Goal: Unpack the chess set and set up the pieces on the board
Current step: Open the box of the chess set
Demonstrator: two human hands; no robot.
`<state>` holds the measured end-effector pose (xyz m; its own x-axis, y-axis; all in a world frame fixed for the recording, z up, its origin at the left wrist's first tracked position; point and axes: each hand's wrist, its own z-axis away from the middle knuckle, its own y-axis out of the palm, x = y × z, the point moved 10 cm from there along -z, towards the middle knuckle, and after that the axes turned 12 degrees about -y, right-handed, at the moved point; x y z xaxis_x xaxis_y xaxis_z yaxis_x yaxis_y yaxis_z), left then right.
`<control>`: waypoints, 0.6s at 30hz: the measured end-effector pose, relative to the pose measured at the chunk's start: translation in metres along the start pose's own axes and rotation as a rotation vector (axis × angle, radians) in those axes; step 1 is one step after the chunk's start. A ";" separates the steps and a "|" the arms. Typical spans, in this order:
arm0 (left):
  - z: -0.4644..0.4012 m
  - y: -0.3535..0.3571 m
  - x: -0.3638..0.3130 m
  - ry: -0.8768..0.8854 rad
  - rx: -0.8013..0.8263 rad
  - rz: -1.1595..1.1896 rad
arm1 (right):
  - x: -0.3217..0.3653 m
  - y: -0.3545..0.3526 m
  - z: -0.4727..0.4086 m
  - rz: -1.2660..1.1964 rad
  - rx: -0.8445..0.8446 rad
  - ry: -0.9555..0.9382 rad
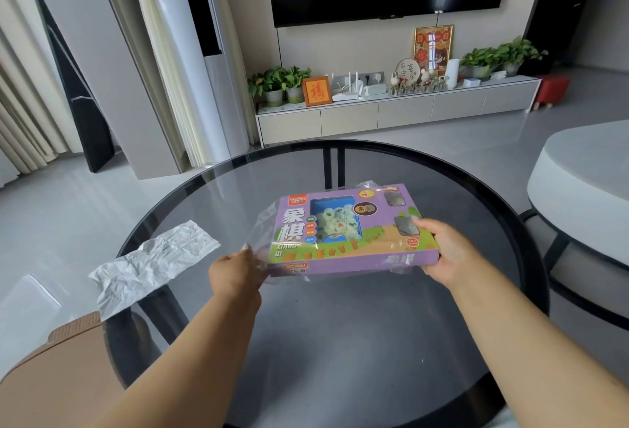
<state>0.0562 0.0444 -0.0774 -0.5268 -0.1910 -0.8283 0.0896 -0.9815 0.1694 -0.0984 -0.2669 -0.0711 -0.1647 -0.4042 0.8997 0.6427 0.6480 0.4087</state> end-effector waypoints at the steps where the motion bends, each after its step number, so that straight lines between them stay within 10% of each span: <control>1: -0.003 -0.003 -0.001 0.006 0.009 0.000 | 0.003 -0.003 -0.001 -0.006 -0.016 -0.011; 18: 0.013 -0.002 -0.027 0.235 -0.002 -0.296 | 0.025 -0.040 -0.009 -0.139 -0.292 -0.215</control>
<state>0.0592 0.0521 -0.0487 -0.3219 0.1032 -0.9411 -0.0361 -0.9947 -0.0968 -0.1211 -0.3089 -0.0662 -0.3984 -0.3106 0.8631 0.7842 0.3727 0.4961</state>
